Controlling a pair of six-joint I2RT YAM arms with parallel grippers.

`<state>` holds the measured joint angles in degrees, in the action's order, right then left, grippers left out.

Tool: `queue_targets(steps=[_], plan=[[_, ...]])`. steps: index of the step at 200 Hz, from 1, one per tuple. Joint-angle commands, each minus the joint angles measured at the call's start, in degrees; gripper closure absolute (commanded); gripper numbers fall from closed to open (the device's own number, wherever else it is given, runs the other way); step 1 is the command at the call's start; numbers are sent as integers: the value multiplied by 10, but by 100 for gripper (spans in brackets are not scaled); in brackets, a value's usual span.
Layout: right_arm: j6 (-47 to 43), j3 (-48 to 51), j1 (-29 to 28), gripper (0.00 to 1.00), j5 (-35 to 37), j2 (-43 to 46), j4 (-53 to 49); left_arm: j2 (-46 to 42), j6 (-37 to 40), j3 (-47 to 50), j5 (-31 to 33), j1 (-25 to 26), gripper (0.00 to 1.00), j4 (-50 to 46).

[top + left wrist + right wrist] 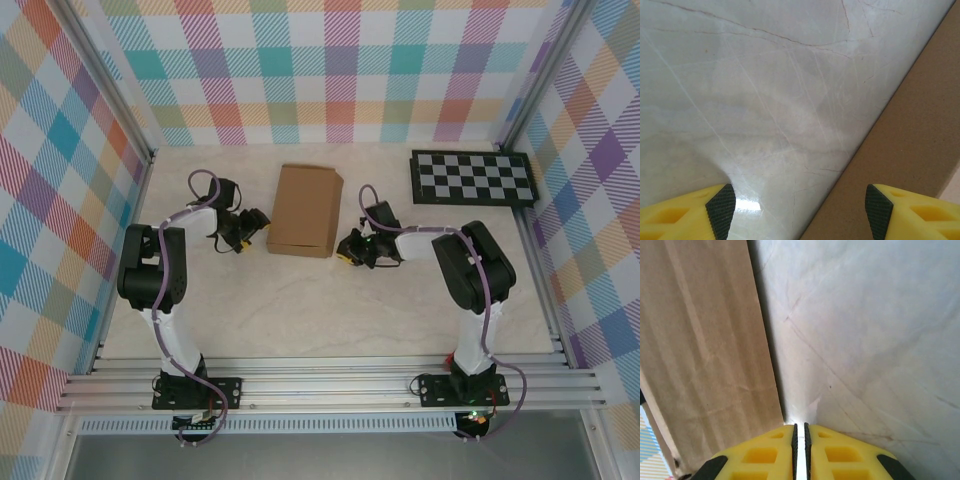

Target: Fold the paper box

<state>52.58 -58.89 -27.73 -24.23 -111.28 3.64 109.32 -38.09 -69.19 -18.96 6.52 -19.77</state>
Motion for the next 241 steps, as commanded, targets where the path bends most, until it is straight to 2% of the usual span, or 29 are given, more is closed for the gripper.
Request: queue_targets(steps=[1,88,119,156,184,202,241], plan=[[-38,-31,-2,86,-32,-7,-33,1,4,0,-11,15,27,-56],[2,-54,-23,86,-78,-50,18,-8,-43,23,-18,56,27,-19],[92,-30,-41,86,-101,-70,124,-33,-96,72,-5,90,27,32],[205,-2,-56,87,-94,-80,265,-66,-170,132,16,139,27,104],[260,33,-62,87,-72,-60,319,-86,-178,142,25,139,27,104],[249,42,-62,86,-68,-38,285,-86,-151,113,33,133,27,69],[140,48,-53,85,-43,18,142,-71,-101,82,48,92,27,9]])
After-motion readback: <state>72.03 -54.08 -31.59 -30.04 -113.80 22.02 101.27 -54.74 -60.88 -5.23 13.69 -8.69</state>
